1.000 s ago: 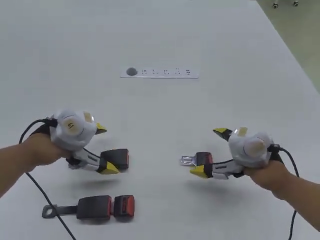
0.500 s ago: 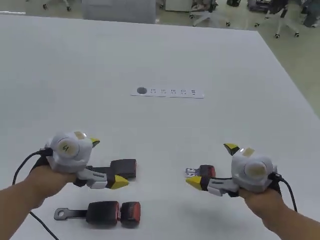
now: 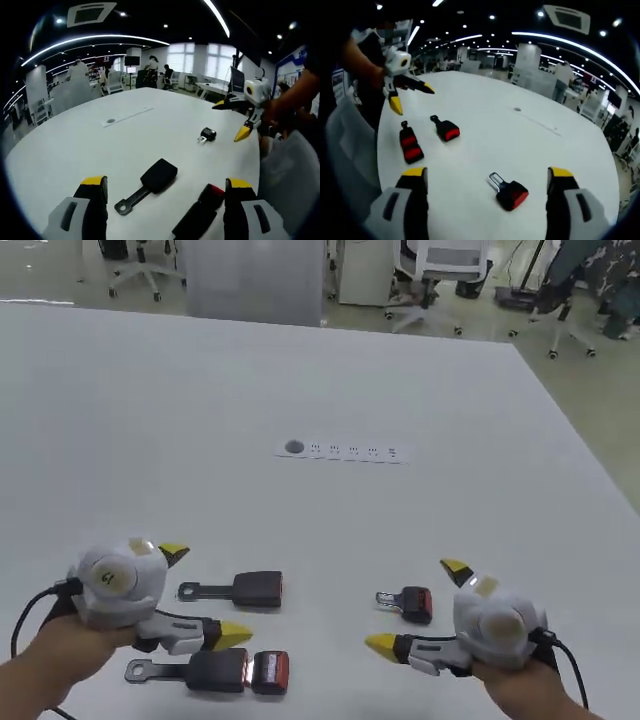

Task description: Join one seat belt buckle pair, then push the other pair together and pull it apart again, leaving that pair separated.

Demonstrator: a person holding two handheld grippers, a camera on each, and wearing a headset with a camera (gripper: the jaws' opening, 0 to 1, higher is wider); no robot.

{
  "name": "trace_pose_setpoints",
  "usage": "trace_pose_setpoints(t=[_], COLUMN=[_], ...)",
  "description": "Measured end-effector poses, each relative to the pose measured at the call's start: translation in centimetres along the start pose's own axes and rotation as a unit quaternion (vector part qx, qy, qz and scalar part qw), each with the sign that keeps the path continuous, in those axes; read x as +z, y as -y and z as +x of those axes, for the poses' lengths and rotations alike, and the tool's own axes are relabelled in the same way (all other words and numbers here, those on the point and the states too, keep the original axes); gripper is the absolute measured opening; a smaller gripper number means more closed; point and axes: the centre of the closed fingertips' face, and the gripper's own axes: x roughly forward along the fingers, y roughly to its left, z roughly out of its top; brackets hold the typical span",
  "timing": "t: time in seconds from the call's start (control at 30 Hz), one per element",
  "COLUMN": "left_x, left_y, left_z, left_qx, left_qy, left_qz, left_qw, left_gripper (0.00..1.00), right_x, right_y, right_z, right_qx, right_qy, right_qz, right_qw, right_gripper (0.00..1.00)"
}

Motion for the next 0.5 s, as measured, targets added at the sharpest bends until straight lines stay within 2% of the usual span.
trace_pose_setpoints(t=[0.23,0.5], left_x=[-1.3,-2.5], left_y=[0.6,-0.1], left_z=[-1.7,-3.9], left_qx=[0.010,0.041], left_qy=[-0.004,0.010], left_qz=[-0.003,-0.029], left_qw=[0.9999,0.9987], left_gripper=[1.00,1.00], right_x=[-0.6,-1.8], right_y=[-1.5,-2.3], right_z=[-1.1,-2.2], right_qx=[0.008,0.004], right_qy=[0.004,0.001], right_qz=[0.000,0.009], right_qw=[1.0000,1.0000], right_gripper=[1.00,1.00])
